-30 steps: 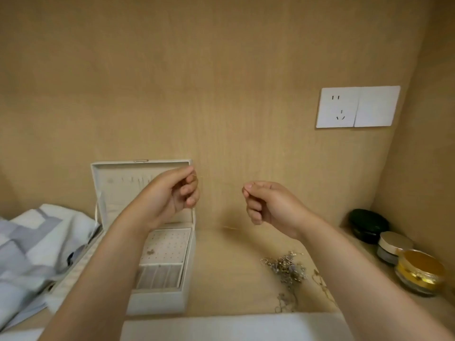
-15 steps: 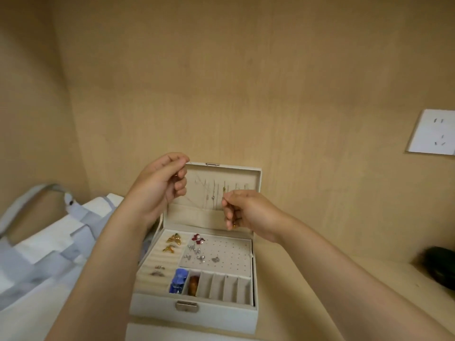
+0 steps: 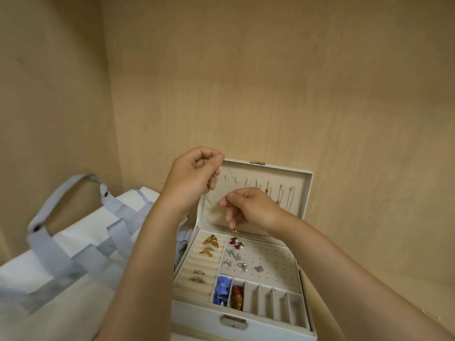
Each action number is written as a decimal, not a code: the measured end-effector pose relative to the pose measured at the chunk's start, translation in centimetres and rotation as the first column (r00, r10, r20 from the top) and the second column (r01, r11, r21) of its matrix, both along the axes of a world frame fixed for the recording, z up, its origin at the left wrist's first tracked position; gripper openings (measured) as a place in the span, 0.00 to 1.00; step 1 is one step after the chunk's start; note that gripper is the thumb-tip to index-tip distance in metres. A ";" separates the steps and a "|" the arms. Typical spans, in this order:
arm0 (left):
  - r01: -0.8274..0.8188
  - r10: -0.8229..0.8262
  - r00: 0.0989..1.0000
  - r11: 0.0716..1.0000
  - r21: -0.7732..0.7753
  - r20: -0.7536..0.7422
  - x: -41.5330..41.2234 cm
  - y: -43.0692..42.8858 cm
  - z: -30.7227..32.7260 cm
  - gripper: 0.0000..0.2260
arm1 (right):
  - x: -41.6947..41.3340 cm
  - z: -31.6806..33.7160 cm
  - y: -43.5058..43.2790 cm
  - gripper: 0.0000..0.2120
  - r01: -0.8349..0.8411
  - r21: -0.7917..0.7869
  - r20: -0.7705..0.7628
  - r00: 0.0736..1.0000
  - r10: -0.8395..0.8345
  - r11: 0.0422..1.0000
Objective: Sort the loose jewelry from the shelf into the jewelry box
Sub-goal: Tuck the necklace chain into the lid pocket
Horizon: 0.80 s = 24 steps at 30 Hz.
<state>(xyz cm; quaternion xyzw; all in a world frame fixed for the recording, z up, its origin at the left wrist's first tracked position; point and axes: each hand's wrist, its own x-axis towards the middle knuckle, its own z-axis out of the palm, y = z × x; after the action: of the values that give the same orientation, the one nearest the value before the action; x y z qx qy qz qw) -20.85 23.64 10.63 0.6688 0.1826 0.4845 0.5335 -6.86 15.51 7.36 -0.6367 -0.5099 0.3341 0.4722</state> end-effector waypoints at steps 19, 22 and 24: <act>-0.135 0.271 0.858 0.938 0.318 -0.435 0.9 2.7 -3.6 0.04 | 1.0 -2.2 0.2 0.08 0.321 0.357 0.148 0.908 -0.392 0.877; -0.257 0.407 0.821 0.890 0.377 -0.401 2.1 2.4 -4.1 0.09 | 1.2 -2.4 0.8 0.07 0.461 0.419 0.124 0.824 -0.552 0.782; -0.371 0.501 0.804 0.844 0.388 -0.320 3.1 1.9 -4.4 0.12 | 1.0 -1.9 1.1 0.05 0.536 0.491 0.084 0.755 -0.650 0.687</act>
<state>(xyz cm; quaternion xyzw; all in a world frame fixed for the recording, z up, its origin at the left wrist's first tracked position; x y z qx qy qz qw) -17.78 25.53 6.25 0.7684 0.3632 0.4664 0.2453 -5.86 16.66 5.51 -0.6818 -0.3909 -0.0452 0.6168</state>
